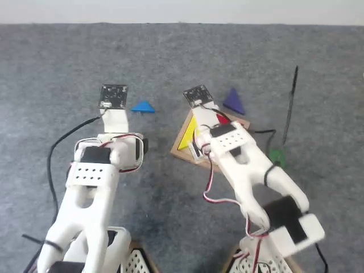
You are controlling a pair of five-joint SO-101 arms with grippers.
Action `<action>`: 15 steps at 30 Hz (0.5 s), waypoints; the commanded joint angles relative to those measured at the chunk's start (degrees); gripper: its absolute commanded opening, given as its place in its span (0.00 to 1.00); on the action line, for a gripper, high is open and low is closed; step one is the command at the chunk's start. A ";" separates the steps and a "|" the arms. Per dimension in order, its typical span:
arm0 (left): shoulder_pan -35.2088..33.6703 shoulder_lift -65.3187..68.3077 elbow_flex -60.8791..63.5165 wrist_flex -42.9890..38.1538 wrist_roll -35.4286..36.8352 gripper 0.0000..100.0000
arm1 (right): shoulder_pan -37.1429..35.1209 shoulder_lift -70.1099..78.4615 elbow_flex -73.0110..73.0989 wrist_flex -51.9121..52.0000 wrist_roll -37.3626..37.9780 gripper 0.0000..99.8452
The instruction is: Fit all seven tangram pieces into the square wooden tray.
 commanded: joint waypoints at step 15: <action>0.88 0.00 -0.31 -1.76 0.53 0.19 | 1.01 -11.65 -2.20 -3.30 0.97 0.14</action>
